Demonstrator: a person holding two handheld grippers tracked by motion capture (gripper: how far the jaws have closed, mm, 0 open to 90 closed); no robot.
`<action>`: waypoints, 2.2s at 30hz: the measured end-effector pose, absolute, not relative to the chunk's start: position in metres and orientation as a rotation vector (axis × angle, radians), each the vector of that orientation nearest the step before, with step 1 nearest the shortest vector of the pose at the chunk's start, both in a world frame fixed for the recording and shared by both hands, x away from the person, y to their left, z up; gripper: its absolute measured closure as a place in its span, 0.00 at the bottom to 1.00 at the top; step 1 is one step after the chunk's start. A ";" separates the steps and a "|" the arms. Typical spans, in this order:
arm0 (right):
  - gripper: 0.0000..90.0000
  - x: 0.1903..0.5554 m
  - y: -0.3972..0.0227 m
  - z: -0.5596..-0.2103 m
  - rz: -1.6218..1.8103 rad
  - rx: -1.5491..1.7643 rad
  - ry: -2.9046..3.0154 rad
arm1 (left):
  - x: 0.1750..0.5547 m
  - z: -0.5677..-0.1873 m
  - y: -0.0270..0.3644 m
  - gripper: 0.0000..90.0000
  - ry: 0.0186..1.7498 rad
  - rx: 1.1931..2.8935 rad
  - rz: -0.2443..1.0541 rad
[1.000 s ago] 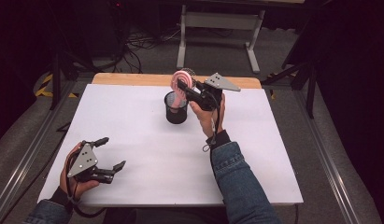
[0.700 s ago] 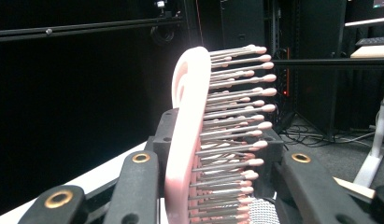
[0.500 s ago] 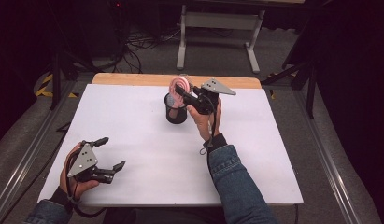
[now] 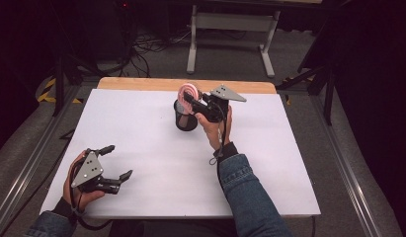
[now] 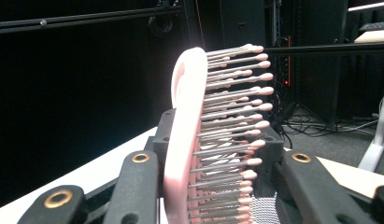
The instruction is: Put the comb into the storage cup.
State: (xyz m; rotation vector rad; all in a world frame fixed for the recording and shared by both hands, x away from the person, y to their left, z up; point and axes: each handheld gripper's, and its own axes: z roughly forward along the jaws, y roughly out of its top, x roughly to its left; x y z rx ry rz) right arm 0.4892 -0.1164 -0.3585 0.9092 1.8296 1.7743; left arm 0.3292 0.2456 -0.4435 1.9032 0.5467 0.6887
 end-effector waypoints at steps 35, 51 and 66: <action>0.68 0.497 -0.133 -0.371 1.701 1.020 1.735 | 0.330 -0.444 0.245 0.07 0.548 1.914 0.688; 0.66 0.503 -0.140 -0.375 1.657 1.042 1.732 | 0.330 -0.445 0.244 0.07 0.546 1.917 0.685; 0.64 0.505 -0.141 -0.373 1.590 1.020 1.748 | 0.330 -0.445 0.244 0.07 0.545 1.922 0.683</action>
